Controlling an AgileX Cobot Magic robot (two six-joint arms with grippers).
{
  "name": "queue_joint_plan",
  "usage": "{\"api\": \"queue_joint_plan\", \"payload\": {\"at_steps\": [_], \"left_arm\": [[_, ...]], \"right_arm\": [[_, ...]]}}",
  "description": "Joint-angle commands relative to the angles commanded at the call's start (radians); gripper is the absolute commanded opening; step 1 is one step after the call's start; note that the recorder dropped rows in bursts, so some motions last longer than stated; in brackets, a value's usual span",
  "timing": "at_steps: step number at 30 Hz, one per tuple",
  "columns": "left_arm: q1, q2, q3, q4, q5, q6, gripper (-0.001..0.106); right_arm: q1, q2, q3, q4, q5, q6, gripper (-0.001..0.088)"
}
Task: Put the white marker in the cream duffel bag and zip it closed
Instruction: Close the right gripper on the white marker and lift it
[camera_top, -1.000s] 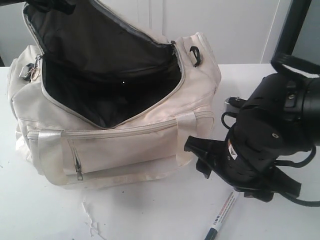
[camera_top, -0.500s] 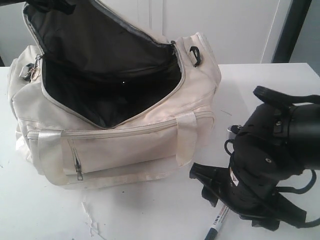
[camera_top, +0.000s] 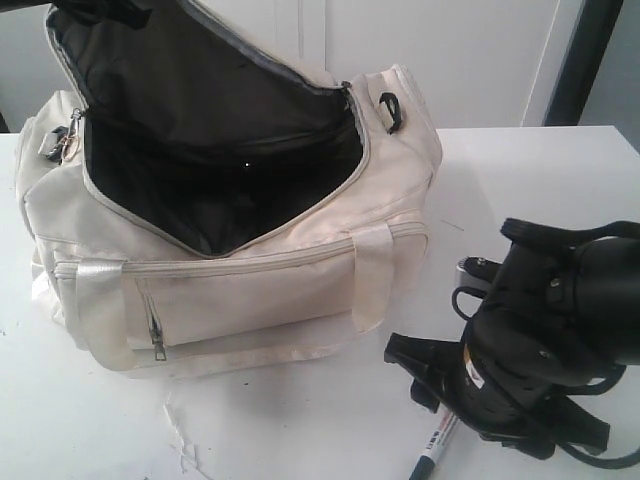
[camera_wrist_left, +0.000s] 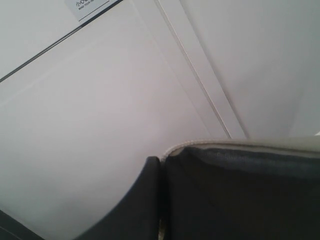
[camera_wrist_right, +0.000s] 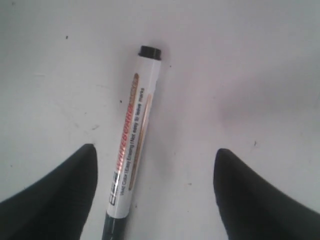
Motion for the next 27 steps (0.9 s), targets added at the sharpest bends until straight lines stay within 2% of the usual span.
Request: {"api": "queue_joint_plan", "payload": {"at_steps": [5, 14, 17, 19, 21, 22, 27], "left_arm": [[0.000, 0.000, 0.000, 0.000, 0.000, 0.000, 0.000], [0.000, 0.000, 0.000, 0.000, 0.000, 0.000, 0.000], [0.000, 0.000, 0.000, 0.000, 0.000, 0.000, 0.000], [0.000, 0.000, 0.000, 0.000, 0.000, 0.000, 0.000], [0.000, 0.000, 0.000, 0.000, 0.000, 0.000, 0.000], [0.000, 0.000, 0.000, 0.000, 0.000, 0.000, 0.000], [0.000, 0.000, 0.000, 0.000, 0.000, 0.000, 0.000]], "right_arm": [[0.000, 0.046, 0.000, 0.012, -0.066, -0.002, 0.0591], [0.000, 0.089, 0.000, 0.024, -0.087, -0.002, 0.0575], [0.000, 0.103, 0.000, 0.024, -0.090, -0.002, 0.0533], [0.000, 0.103, 0.000, 0.028, -0.093, -0.002, 0.0400], [0.002, 0.103, 0.000, 0.040, -0.102, -0.007, 0.0163], [0.002, 0.101, 0.000, 0.050, -0.113, -0.017, 0.0013], [0.002, 0.085, 0.000, 0.058, -0.146, -0.023, 0.0000]]}}
